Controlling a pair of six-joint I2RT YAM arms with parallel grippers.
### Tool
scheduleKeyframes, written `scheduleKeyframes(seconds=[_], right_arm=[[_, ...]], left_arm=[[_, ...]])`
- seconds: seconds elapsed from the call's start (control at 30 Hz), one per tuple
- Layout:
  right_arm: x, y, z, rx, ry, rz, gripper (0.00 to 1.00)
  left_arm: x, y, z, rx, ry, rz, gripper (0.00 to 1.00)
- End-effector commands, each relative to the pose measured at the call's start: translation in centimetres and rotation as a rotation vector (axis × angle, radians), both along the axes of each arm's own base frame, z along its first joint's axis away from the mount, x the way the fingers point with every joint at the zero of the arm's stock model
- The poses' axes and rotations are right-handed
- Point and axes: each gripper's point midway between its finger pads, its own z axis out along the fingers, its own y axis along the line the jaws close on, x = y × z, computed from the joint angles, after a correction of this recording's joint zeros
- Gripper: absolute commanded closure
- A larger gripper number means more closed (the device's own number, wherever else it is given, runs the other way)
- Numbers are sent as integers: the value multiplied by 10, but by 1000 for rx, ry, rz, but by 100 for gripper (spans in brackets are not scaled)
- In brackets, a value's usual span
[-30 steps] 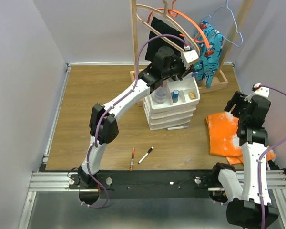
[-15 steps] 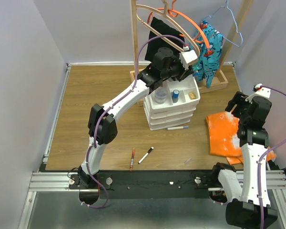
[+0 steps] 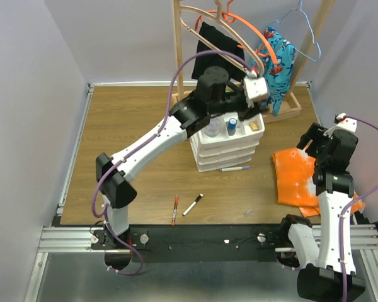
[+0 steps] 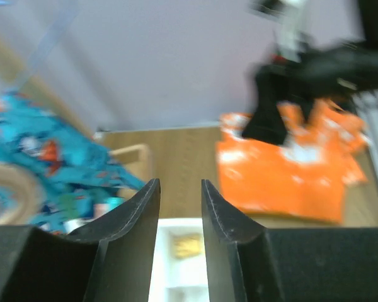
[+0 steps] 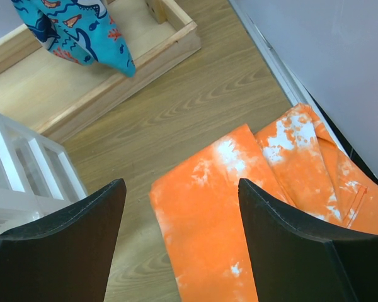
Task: Sort the stationery into containers
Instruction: Pick up the pen from the center of the board.
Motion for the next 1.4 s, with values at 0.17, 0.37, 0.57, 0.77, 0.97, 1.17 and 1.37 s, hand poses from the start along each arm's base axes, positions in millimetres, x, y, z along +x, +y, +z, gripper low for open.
scheduleKeyframes(seconds=[0.17, 0.37, 0.57, 0.77, 0.97, 1.17, 1.37], right_arm=[[-4, 5, -2, 21, -16, 14, 20], [-5, 7, -6, 29, -13, 19, 20], [-6, 7, -7, 24, -8, 23, 20], [-10, 8, -13, 26, 10, 20, 20], [-10, 6, -16, 23, 17, 16, 20], [-10, 6, -18, 21, 21, 17, 20], [-10, 5, -21, 19, 28, 12, 20]], left_arm=[[-148, 20, -205, 538, -76, -381, 57], [-139, 25, -271, 746, -24, -336, 57], [-115, 12, -304, 791, -43, -262, 55], [-94, -5, -324, 804, -49, -185, 54], [-66, -14, -348, 852, -37, -64, 54], [-49, -20, -366, 863, 29, -12, 54], [-38, -19, -379, 871, 69, 5, 54]])
